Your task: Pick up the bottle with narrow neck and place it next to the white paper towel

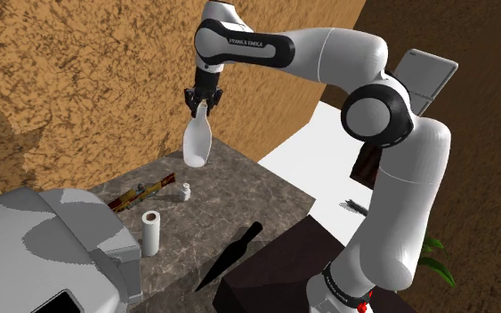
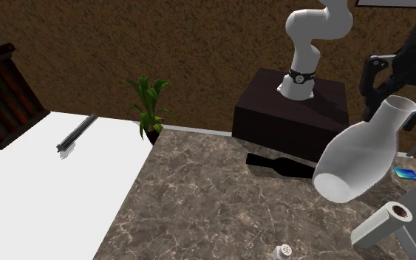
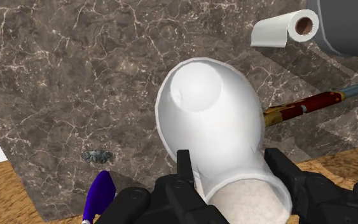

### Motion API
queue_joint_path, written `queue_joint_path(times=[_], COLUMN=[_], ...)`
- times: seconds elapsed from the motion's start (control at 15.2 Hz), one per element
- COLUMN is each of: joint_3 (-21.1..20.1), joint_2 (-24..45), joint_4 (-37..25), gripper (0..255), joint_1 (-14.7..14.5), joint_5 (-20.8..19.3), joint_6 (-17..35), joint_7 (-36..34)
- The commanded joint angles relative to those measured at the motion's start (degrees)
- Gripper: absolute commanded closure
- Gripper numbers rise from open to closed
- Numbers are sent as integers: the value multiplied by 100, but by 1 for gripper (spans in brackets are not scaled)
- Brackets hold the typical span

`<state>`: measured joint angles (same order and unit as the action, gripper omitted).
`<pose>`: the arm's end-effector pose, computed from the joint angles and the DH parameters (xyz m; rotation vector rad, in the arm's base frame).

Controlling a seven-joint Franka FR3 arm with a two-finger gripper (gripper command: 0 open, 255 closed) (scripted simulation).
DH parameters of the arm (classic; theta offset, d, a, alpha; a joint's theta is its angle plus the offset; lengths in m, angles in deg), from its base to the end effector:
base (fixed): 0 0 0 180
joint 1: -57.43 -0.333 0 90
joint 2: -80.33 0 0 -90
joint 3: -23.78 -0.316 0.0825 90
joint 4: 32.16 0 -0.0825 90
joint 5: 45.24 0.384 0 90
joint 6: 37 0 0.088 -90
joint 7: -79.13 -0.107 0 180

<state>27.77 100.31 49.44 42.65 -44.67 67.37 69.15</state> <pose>0.6579 0.1332 0.5034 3.1356 0.0261 0.0803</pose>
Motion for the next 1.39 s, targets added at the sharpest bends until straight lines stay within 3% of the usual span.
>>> queue_joint_path(times=[0.0,0.33,0.46,1.32], joint_3=[-66,-204,-260,-257], joint_2=[272,969,1445,1329], joint_4=[-418,-1504,-2273,-1080], gripper=[255,255,255,255], joint_1=[-137,-505,-690,-700], joint_5=[-19,-77,-106,-109], joint_6=[-143,-538,-836,241], joint_7=[-218,-734,-974,-991])
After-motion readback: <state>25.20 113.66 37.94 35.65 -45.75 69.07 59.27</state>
